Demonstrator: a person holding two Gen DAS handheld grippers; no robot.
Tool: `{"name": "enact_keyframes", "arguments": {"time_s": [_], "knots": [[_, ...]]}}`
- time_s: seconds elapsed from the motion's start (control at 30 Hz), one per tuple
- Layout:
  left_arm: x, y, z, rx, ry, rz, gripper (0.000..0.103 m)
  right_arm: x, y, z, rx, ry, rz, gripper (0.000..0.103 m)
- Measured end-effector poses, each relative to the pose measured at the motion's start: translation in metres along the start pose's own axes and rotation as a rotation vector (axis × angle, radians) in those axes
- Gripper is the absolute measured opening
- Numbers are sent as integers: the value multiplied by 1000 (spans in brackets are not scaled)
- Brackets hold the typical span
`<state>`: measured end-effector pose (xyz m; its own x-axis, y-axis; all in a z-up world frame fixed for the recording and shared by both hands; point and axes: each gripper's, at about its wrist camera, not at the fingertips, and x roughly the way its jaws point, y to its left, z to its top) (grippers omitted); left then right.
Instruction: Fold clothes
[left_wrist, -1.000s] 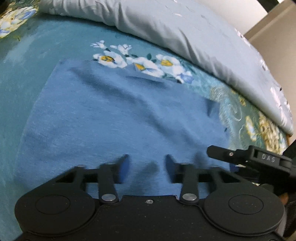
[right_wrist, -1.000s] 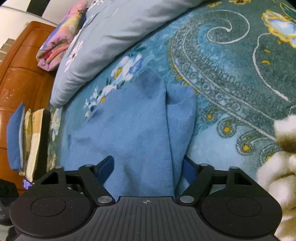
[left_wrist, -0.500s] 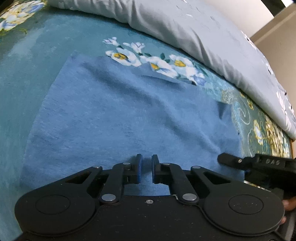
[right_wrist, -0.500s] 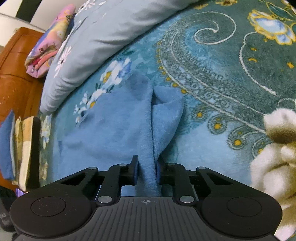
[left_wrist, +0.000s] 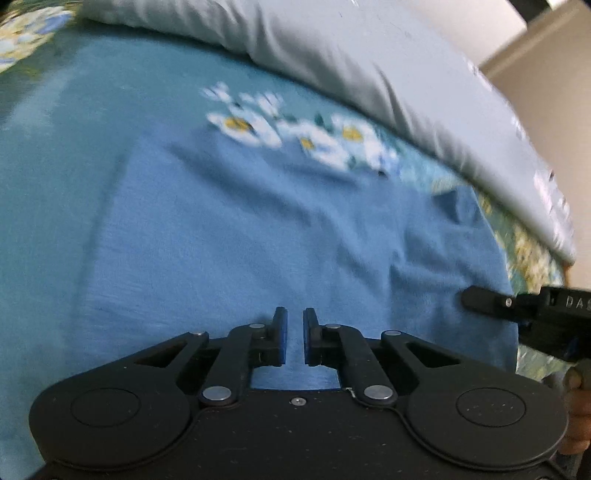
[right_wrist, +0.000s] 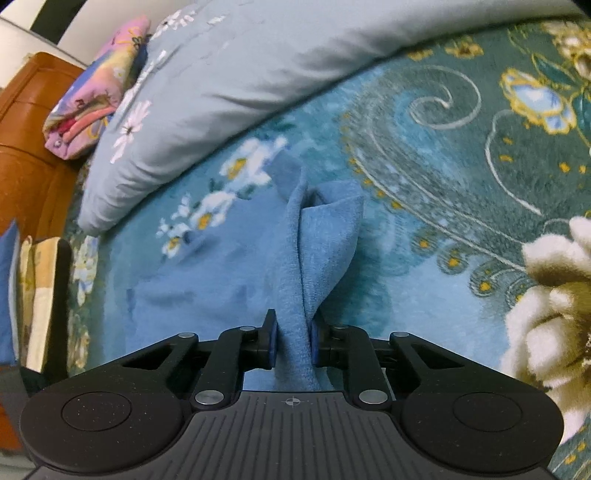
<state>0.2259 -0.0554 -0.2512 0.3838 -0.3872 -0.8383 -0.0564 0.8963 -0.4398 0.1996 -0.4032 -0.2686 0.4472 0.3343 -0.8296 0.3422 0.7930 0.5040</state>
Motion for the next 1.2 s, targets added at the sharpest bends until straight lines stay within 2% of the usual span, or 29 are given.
{"name": "enact_keyframes", "arguments": {"time_s": [0.1, 0.23, 0.4, 0.57, 0.73, 0.93, 1.0, 1.03, 1.2], "knots": [[-28, 28, 5, -51, -36, -13, 7, -8, 27, -2, -36, -7, 4, 13], [-61, 65, 7, -56, -54, 4, 8, -8, 73, -8, -106, -9, 13, 12], [-92, 114, 8, -110, -64, 39, 14, 13, 124, -17, -154, 5, 20, 12], [-113, 151, 5, -188, -107, 26, 19, 40, 167, -28, -194, 39, 23, 11], [-121, 173, 1, -218, -116, 20, 19, 80, 198, -39, -216, 90, -35, 11], [-123, 193, -7, -252, -108, 20, 20, 110, 218, -54, -250, 129, -149, 12], [-126, 198, -9, -259, -112, 22, 20, 114, 222, -60, -270, 129, -175, 13], [-128, 200, -10, -262, -115, 23, 20, 115, 225, -62, -280, 130, -187, 17], [-131, 204, -7, -270, -129, 23, 21, 113, 239, -70, -338, 129, -166, 24]]}}
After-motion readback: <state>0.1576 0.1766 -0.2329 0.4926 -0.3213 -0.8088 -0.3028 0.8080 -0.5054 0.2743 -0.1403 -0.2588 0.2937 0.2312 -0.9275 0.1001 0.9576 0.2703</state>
